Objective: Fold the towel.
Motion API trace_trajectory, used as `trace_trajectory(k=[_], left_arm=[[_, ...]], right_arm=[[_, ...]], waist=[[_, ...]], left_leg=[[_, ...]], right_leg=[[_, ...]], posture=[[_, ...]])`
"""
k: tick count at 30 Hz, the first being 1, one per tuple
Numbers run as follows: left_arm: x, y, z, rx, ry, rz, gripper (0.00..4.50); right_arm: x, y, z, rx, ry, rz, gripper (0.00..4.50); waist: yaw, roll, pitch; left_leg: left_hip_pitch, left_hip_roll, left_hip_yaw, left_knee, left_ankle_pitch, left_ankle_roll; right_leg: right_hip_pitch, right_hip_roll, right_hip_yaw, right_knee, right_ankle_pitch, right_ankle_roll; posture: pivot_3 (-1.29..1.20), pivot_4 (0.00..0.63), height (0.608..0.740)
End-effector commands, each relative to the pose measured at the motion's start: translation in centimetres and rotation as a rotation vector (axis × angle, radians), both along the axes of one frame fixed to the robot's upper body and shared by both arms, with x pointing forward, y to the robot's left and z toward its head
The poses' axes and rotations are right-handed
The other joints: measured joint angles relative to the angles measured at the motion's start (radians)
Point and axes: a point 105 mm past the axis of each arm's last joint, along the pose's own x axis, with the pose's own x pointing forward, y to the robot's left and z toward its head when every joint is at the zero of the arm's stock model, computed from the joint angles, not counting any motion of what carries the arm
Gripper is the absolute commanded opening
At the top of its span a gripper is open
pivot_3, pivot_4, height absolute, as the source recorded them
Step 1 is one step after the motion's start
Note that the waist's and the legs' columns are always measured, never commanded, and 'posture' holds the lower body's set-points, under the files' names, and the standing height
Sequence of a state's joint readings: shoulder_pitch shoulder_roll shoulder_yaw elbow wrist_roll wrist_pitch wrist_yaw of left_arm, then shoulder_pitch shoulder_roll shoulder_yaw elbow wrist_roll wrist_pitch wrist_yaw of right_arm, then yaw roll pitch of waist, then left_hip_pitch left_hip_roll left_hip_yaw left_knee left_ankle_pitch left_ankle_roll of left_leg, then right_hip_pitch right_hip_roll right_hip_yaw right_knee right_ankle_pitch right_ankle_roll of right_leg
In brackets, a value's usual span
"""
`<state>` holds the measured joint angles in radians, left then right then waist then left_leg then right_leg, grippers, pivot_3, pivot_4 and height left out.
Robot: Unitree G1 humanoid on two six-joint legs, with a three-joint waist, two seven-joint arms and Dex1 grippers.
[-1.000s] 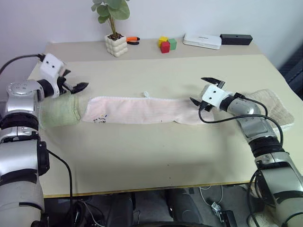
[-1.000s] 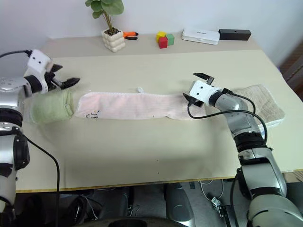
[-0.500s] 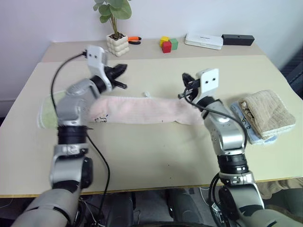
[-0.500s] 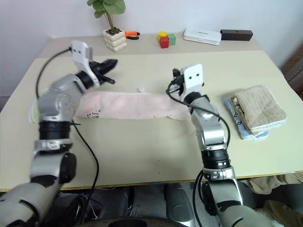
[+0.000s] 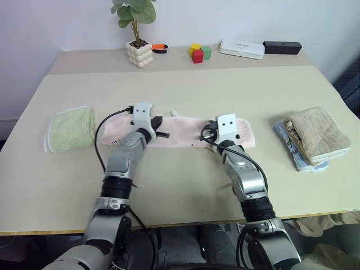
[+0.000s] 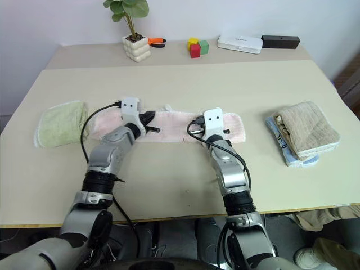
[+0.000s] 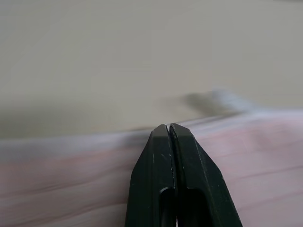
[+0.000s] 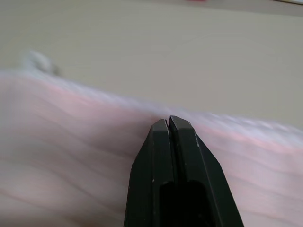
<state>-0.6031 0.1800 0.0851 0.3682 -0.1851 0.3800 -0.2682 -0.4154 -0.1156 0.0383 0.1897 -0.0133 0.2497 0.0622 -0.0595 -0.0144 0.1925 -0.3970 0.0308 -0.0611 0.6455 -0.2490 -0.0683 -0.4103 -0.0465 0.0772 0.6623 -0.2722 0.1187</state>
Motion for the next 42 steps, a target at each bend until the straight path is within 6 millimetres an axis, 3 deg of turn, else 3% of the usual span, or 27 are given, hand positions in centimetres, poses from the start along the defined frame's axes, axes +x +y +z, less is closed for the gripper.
trace_trajectory(k=[1, 7, 17, 18, 21, 27, 28, 31, 34, 37, 42], left_arm=[[0.7, 3.4, 1.5, 0.027, -0.087, 0.054, 0.0], [1.1, 7.8, 2.3, 0.078, -0.128, 0.127, 0.0], [0.3, 9.0, 2.1, 0.056, -0.139, 0.096, 0.0], [0.3, 8.9, 2.3, 0.046, -0.142, 0.082, 0.25], [0.3, 9.1, 2.9, 0.067, -0.157, 0.064, 1.29], [0.3, 9.0, 5.0, 0.113, -0.214, -0.032, 4.27], [0.3, 8.9, 5.4, 0.127, -0.224, -0.067, 4.5], [0.0, 8.8, 6.4, 0.161, -0.237, -0.156, 4.5], [-0.4, 8.2, 7.4, 0.159, -0.242, -0.265, 4.5], [-1.5, 7.3, 8.7, 0.145, -0.269, -0.397, 4.5], [-4.0, 5.8, 9.5, 0.192, -0.291, -0.616, 4.5]], right_arm=[[0.4, -1.4, 1.5, -0.071, -0.09, 0.004, 0.01], [0.9, -4.3, 1.3, -0.132, -0.092, -0.022, 0.01], [2.0, -6.8, 2.0, -0.09, -0.098, -0.06, 0.01], [2.0, -6.6, 2.2, -0.086, -0.101, -0.04, 0.0], [2.0, -6.7, 2.5, 0.009, -0.096, -0.036, 0.82], [1.3, -7.9, 4.5, 0.016, -0.142, -0.032, 3.72], [1.0, -8.4, 5.2, 0.049, -0.148, -0.039, 4.28], [-0.5, -9.5, 6.5, 0.186, -0.136, -0.056, 4.45], [-3.2, -9.1, 7.1, 0.36, -0.084, -0.007, 4.45], [-6.2, -8.4, 6.8, 0.455, -0.009, 0.029, 4.45], [-9.9, -9.1, 4.8, 0.513, 0.096, -0.072, 4.45]], waist=[[0.0, 0.0, 0.0], [-0.002, 0.0, 0.0], [0.006, 0.0, 0.0], [0.006, 0.0, 0.0], [0.006, 0.0, 0.0], [0.006, 0.0, 0.0], [0.006, 0.0, 0.0], [0.014, 0.0, 0.0], [0.017, 0.0, 0.0], [0.016, 0.0, 0.0], [0.015, 0.0, 0.0]], left_leg=[[0.0, 0.0, 0.0, 0.0, 0.0, 0.0], [0.0, 0.0, 0.0, 0.0, 0.0, 0.0], [0.0, 0.0, 0.0, 0.0, 0.0, 0.0], [0.0, 0.0, 0.0, 0.0, 0.0, 0.0], [0.0, 0.0, 0.0, 0.0, 0.0, 0.0], [0.0, 0.0, 0.0, -0.001, 0.0, 0.0], [0.0, 0.0, 0.0, -0.001, 0.0, 0.0], [0.0, 0.0, 0.0, -0.001, 0.0, 0.0], [0.0, 0.0, 0.0, -0.002, 0.0, 0.0], [-0.001, 0.0, -0.001, -0.003, 0.0, 0.0], [-0.001, 0.001, -0.001, -0.003, 0.0, 0.0]], right_leg=[[0.0, 0.0, 0.0, 0.0, 0.0, 0.0], [0.001, 0.0, 0.0, -0.001, 0.0, 0.0], [0.001, 0.0, 0.0, -0.001, 0.0, 0.0], [0.001, 0.0, 0.0, -0.001, 0.0, 0.0], [0.001, 0.0, 0.0, -0.001, 0.0, 0.0], [0.001, 0.0, 0.0, -0.001, 0.0, 0.0], [0.001, 0.0, 0.0, -0.001, 0.0, 0.0], [0.001, 0.0, -0.001, -0.002, 0.0, 0.0], [0.001, 0.0, -0.001, -0.003, 0.0, 0.0], [0.001, 0.0, -0.001, -0.004, 0.0, 0.0], [0.001, 0.0, -0.001, -0.005, 0.0, 0.0]], posture=[[0.0, 0.15, 0.74], [0.0, 0.15, 0.74], [0.0, 0.15, 0.74], [0.0, 0.15, 0.74], [0.0, 0.15, 0.74], [0.0, 0.15, 0.74], [0.0, 0.15, 0.74], [0.0, 0.15, 0.74], [0.0, 0.15, 0.74], [0.0, 0.15, 0.74], [0.0, 0.15, 0.74]])
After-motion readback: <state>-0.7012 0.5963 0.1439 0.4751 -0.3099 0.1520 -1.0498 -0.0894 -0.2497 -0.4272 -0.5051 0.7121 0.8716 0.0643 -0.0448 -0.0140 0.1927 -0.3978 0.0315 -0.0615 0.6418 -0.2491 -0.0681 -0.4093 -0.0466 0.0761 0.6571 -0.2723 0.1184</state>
